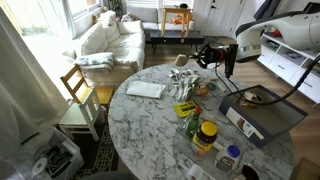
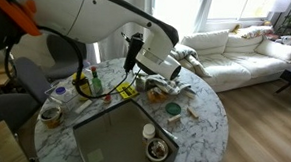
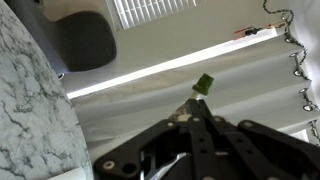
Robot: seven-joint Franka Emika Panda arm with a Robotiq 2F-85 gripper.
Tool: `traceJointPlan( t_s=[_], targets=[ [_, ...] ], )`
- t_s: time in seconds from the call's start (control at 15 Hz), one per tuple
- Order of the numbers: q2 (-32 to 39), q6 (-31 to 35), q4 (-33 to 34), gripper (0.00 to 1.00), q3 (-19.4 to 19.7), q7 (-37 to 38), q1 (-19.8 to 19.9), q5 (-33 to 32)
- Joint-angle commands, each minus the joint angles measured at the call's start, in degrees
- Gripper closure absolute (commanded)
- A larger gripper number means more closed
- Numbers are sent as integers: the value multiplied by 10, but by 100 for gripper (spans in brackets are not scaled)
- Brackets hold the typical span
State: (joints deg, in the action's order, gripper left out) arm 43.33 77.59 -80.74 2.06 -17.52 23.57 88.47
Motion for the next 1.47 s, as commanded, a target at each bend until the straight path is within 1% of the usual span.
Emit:
traceJointPlan(
  t_s=[0.0,0.13,0.27,0.4,0.53,0.67,0.8,0.93,1.13,1.4],
  targets=[
    [1,-8,2,99,18,1,-14,9],
    [1,-8,2,100,18,1,-16,9],
    [0,-70,11,100,21,55,-3,-15],
    [0,-138,22,100,26,100,8,-22],
    [3,-213,37,100,29,139,18,-19],
    [10,-269,51,100,36,197,25,-15],
    [17,-277,60,100,52,252,20,-22],
    [23,-263,72,100,68,292,8,-40],
    [33,-250,85,100,83,325,-6,-88],
    [48,-265,90,100,93,376,-9,-152]
  ],
)
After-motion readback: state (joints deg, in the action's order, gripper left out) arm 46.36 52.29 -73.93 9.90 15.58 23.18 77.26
